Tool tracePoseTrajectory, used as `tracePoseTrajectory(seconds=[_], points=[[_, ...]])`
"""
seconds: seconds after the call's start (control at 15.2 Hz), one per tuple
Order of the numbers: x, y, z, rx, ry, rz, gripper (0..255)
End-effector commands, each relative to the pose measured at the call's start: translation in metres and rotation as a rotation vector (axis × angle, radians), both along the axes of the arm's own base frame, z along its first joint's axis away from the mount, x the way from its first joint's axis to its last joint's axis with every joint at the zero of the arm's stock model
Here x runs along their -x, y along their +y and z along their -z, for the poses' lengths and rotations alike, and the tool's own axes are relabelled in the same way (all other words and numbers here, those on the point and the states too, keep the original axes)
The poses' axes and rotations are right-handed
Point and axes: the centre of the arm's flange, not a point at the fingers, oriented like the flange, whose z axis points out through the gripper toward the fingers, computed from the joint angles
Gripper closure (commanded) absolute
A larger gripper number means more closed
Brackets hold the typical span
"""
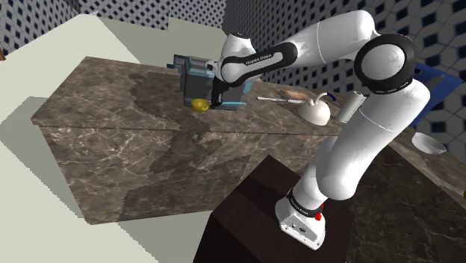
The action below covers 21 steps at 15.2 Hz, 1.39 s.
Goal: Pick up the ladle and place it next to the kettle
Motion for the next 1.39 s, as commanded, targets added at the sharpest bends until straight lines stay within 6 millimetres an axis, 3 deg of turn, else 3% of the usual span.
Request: tracePoseTrajectory(seconds=[0.0,1.32], points=[[0.0,0.0,-0.012,0.0,0.0,0.0,255],[0.0,0.0,-0.117,0.0,0.0,0.0,255]])
